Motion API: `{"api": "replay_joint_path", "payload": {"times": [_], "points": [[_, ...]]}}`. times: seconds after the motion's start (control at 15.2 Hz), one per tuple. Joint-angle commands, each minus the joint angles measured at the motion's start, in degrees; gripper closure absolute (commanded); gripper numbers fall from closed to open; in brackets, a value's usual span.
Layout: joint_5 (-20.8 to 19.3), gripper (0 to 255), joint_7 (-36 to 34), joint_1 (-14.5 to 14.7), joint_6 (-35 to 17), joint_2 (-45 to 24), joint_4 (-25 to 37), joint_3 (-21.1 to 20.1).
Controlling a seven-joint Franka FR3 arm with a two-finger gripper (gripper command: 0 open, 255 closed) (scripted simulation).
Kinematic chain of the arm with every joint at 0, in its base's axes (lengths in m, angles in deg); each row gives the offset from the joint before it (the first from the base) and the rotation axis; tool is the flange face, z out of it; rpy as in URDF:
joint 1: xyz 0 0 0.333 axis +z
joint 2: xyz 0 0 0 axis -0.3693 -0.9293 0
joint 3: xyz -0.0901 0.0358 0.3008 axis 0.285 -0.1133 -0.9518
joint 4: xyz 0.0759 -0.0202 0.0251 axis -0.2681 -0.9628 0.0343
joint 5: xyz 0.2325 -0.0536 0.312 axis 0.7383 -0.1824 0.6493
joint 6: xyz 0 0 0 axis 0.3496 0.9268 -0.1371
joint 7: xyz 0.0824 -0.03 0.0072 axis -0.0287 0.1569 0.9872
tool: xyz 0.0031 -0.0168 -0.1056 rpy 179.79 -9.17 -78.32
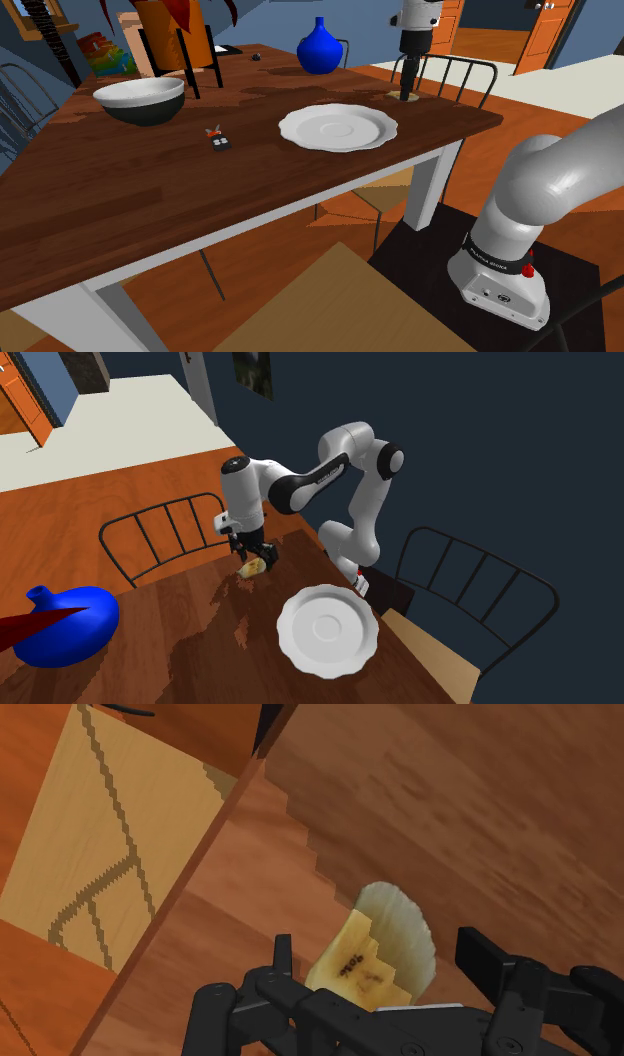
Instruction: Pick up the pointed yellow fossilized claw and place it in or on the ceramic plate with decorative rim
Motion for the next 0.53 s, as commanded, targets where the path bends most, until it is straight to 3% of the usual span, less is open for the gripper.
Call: {"api": "replay_joint_path", "payload": {"times": [0.0, 0.33, 0.4, 0.46], "points": [[0.0, 0, 0.0, 0.0, -0.4, 0.1, -0.5, 0.0], [0.0, 0, 0.0, 0.0, -0.4, 0.1, -0.5, 0.0], [0.0, 255, 0.0, 0.0, -0.4, 0.1, -0.5, 0.0], [0.0, 255, 0.0, 0.0, -0.4, 0.1, -0.5, 0.0]]}}
